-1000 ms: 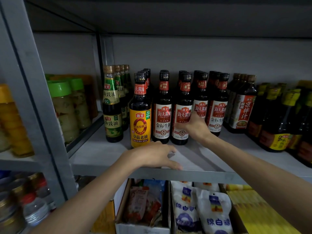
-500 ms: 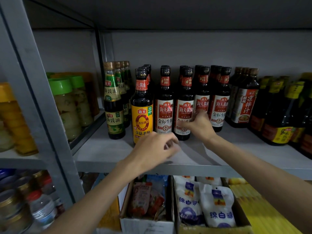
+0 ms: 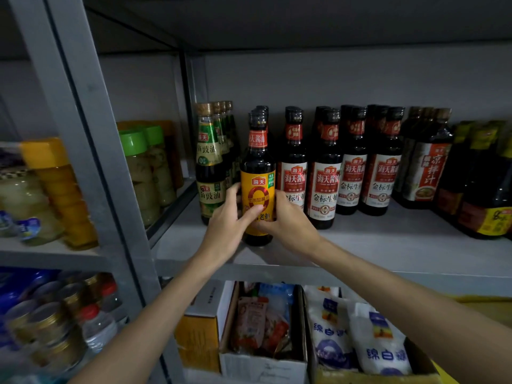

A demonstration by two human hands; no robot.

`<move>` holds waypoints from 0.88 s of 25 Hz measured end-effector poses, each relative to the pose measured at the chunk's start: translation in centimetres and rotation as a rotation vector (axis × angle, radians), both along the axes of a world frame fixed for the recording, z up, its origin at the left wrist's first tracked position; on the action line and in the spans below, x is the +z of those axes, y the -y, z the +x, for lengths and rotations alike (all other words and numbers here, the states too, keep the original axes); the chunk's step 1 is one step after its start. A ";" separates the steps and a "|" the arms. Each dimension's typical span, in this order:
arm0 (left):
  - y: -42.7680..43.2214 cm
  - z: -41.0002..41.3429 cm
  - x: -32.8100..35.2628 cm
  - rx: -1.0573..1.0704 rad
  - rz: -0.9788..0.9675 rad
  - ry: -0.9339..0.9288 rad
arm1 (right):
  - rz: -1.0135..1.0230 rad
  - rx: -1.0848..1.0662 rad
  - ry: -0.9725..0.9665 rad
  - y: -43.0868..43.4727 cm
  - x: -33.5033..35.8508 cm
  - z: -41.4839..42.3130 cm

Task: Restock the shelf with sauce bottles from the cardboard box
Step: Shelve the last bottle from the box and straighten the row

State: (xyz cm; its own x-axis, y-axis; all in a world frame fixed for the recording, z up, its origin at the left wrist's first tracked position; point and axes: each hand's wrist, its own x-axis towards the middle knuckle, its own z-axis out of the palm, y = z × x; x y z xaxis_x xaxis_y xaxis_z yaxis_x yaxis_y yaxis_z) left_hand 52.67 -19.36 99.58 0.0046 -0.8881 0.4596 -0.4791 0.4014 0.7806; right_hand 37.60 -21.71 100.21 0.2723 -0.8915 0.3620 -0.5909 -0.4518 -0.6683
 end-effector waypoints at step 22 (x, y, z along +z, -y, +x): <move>-2.7 -2.7 1.6 0.178 -0.555 0.424 | -0.141 -0.200 -0.021 -0.4 0.0 -5.3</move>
